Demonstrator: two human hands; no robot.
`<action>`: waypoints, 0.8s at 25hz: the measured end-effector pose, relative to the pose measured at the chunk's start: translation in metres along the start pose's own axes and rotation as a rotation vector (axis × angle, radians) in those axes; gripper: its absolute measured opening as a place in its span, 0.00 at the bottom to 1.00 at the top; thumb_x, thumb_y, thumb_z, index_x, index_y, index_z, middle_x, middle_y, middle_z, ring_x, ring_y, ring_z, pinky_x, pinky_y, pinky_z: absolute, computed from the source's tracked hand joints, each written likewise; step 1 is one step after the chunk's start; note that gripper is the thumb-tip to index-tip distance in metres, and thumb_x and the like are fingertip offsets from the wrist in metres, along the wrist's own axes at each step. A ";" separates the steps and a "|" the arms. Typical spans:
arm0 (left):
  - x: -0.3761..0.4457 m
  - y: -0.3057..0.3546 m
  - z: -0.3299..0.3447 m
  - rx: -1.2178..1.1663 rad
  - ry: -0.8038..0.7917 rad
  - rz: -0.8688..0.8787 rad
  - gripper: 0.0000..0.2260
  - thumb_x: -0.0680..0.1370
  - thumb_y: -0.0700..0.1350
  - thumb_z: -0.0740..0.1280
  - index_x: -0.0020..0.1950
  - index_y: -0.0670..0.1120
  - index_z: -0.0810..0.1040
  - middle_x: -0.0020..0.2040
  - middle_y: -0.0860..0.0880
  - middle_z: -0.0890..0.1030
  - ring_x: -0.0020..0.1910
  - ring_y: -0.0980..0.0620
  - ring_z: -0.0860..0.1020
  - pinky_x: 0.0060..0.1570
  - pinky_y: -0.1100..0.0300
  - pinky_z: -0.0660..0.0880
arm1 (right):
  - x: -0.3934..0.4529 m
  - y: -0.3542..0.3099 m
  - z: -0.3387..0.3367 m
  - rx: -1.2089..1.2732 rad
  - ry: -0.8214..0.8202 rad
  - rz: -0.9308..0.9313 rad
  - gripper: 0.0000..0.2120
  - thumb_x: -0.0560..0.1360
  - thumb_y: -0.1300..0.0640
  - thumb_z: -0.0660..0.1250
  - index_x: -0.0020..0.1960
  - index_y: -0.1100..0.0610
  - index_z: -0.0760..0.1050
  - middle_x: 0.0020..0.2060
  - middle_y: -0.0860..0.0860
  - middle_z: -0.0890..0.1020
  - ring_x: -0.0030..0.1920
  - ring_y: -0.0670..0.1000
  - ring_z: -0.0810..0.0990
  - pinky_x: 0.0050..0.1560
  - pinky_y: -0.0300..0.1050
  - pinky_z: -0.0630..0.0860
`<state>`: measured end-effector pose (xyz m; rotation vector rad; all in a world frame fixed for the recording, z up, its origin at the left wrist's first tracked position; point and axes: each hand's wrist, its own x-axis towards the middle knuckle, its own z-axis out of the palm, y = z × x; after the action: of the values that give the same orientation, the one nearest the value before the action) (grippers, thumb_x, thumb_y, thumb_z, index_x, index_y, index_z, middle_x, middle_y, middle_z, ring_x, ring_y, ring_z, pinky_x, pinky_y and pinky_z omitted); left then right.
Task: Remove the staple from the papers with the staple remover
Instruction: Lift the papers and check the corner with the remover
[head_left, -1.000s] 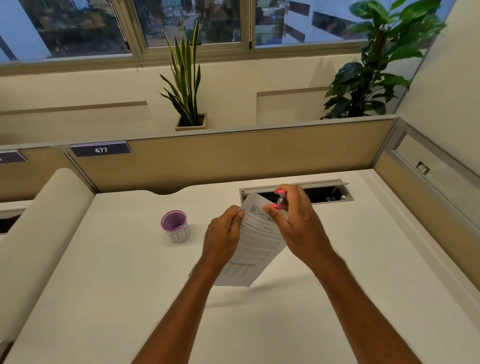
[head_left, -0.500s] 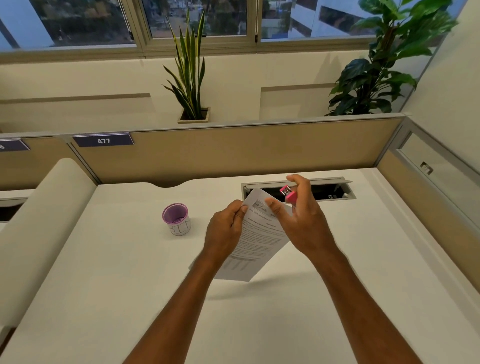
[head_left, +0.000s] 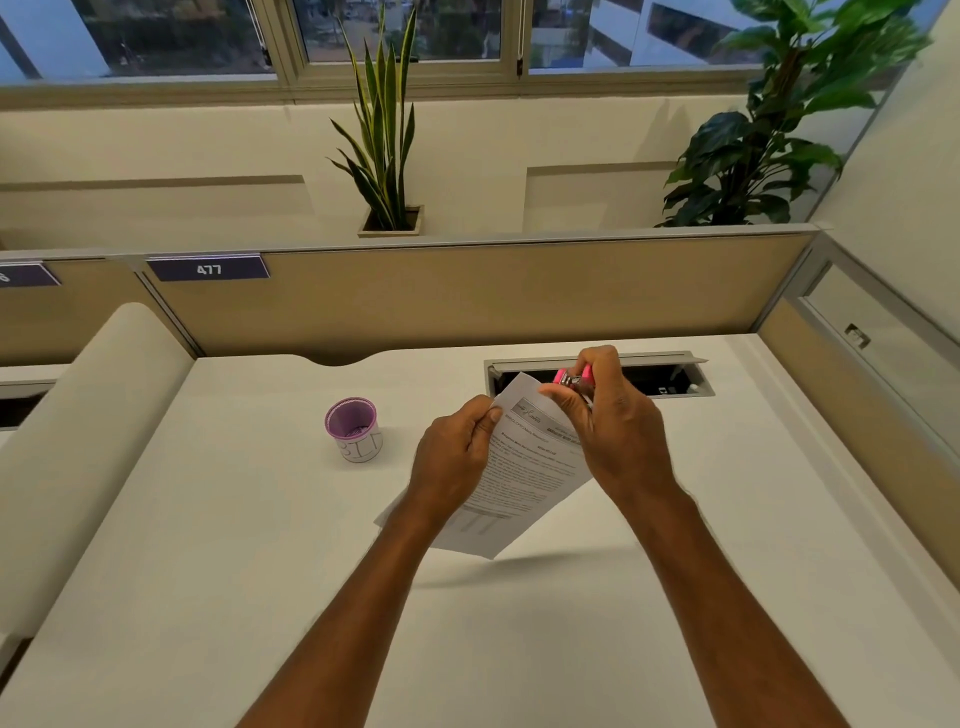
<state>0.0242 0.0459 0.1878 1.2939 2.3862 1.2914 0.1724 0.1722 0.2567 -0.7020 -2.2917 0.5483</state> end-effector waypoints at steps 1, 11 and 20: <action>0.000 0.000 0.000 -0.002 0.001 0.003 0.15 0.84 0.59 0.55 0.55 0.53 0.77 0.51 0.54 0.85 0.42 0.53 0.84 0.41 0.53 0.85 | 0.000 0.000 -0.001 -0.029 -0.007 0.007 0.17 0.79 0.36 0.61 0.54 0.47 0.61 0.36 0.45 0.75 0.32 0.46 0.76 0.31 0.31 0.69; -0.001 0.000 -0.002 0.028 0.016 0.020 0.13 0.85 0.58 0.55 0.55 0.55 0.77 0.50 0.53 0.86 0.41 0.52 0.84 0.40 0.53 0.85 | 0.006 0.000 -0.004 -0.125 -0.246 -0.111 0.26 0.80 0.38 0.61 0.69 0.55 0.74 0.61 0.52 0.79 0.60 0.53 0.76 0.60 0.49 0.72; -0.004 -0.002 0.001 0.076 -0.014 0.050 0.13 0.85 0.57 0.56 0.56 0.53 0.77 0.50 0.50 0.87 0.43 0.49 0.85 0.42 0.55 0.84 | 0.009 -0.001 -0.003 -0.166 -0.357 -0.135 0.26 0.80 0.39 0.63 0.71 0.53 0.74 0.65 0.52 0.79 0.65 0.54 0.75 0.66 0.49 0.67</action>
<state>0.0258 0.0433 0.1852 1.3865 2.4304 1.2103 0.1681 0.1777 0.2638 -0.5550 -2.7200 0.4519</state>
